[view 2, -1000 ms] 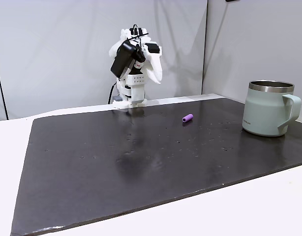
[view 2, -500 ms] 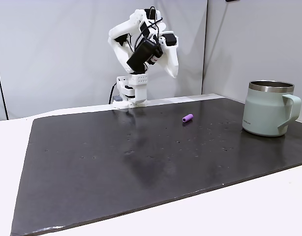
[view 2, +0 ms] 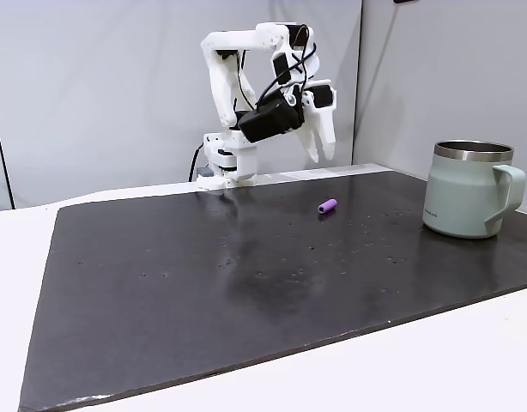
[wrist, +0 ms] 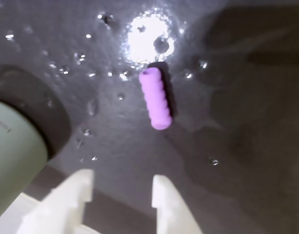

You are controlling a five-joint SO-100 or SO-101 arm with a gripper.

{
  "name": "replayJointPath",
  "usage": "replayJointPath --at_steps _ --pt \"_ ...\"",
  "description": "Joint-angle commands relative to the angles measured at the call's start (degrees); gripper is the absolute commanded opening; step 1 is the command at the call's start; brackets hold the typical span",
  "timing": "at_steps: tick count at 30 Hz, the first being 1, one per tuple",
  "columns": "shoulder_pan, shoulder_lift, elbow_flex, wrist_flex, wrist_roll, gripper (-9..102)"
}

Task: Grasp a pengrip and put it in the cup.

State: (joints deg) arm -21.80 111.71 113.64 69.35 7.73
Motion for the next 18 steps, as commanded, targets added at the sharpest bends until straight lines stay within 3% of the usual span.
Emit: replayJointPath --at_steps 1,18 --pt "0.0 -3.3 -3.8 -2.0 1.1 20" --pt "0.0 -22.1 -7.5 -10.3 0.0 21"
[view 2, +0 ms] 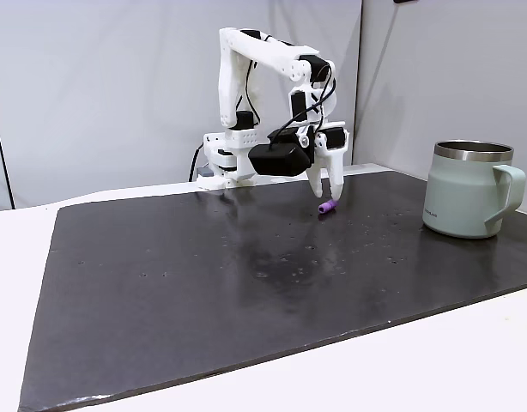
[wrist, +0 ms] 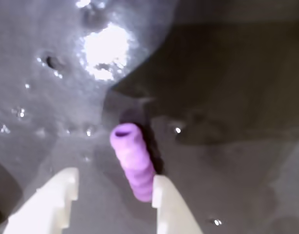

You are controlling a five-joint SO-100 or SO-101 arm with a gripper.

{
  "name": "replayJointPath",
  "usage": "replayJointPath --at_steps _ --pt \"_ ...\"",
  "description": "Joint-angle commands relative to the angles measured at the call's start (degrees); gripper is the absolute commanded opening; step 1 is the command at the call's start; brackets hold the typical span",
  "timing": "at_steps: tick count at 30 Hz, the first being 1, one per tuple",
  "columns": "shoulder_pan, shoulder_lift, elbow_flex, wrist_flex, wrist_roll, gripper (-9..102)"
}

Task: Grasp a pengrip and put it in the cup.

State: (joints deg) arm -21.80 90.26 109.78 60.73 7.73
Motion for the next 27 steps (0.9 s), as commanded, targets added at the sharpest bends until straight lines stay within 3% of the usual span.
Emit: replayJointPath --at_steps 1,12,27 --pt "0.0 -1.5 -4.0 -1.9 -0.2 21" --pt "-0.4 -9.1 -6.3 -1.8 -3.3 17" --pt "-0.9 -8.8 -9.8 0.4 -6.2 2"
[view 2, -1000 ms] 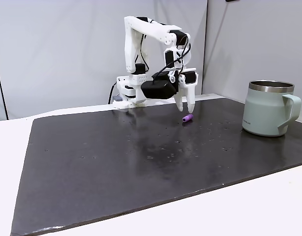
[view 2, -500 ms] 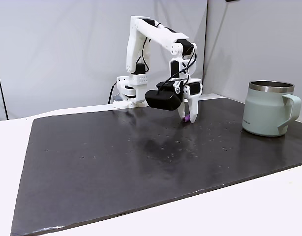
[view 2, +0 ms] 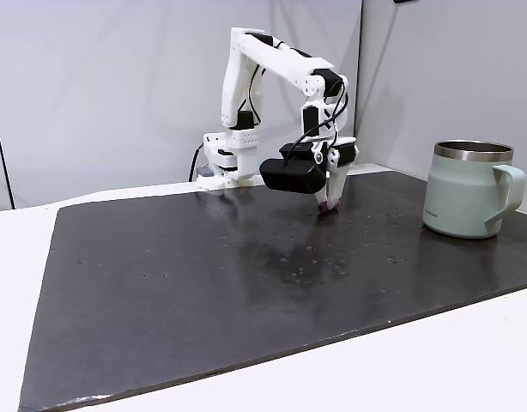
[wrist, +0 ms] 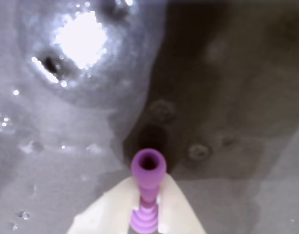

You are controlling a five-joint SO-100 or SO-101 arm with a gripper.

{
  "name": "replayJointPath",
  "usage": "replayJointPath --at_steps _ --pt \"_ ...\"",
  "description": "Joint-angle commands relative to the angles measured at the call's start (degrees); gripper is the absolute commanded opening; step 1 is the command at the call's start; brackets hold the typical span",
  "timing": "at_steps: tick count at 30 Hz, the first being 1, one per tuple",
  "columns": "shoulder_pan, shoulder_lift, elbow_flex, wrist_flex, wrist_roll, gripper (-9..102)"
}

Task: Grasp a pengrip and put it in the cup.

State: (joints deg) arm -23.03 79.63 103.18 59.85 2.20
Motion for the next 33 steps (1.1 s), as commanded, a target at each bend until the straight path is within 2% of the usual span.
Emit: replayJointPath --at_steps 1,9,14,17,21,33 --pt "0.6 2.5 -4.0 2.3 -0.7 2" --pt "2.7 6.8 -19.2 15.8 2.1 1" --pt "2.1 6.8 -34.5 24.0 5.4 1" --pt "1.9 5.1 -43.9 26.1 8.3 1" --pt "1.3 1.3 -54.6 25.9 10.4 1" --pt "-4.1 -12.4 -68.9 13.5 15.6 0"
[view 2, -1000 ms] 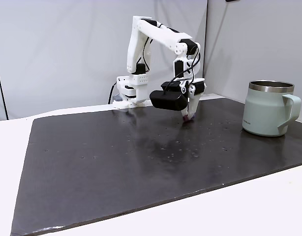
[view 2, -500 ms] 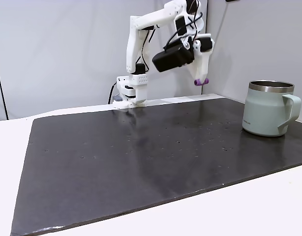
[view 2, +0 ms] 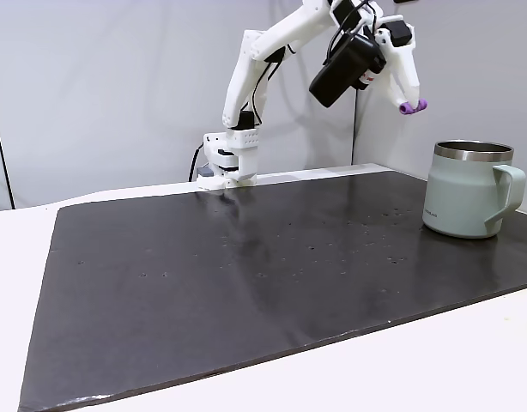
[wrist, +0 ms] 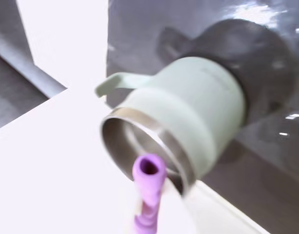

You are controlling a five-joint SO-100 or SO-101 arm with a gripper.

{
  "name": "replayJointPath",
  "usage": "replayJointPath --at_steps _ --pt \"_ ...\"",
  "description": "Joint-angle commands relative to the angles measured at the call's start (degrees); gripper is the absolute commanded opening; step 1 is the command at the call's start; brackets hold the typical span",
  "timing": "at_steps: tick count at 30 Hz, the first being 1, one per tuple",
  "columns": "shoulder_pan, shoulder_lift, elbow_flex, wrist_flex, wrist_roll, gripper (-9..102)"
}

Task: Grasp a pengrip and put it in the cup.

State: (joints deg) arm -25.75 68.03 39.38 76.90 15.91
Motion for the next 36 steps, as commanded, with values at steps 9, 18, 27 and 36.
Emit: replayJointPath --at_steps 9,18,27,36 --pt "-7.3 -9.6 -13.3 -8.0 5.0 0" --pt "-8.8 -14.8 -18.5 -9.3 4.9 1" --pt "-8.4 -15.6 -23.1 -4.5 5.6 18" --pt "-8.7 -15.5 -22.9 -2.6 6.1 21"
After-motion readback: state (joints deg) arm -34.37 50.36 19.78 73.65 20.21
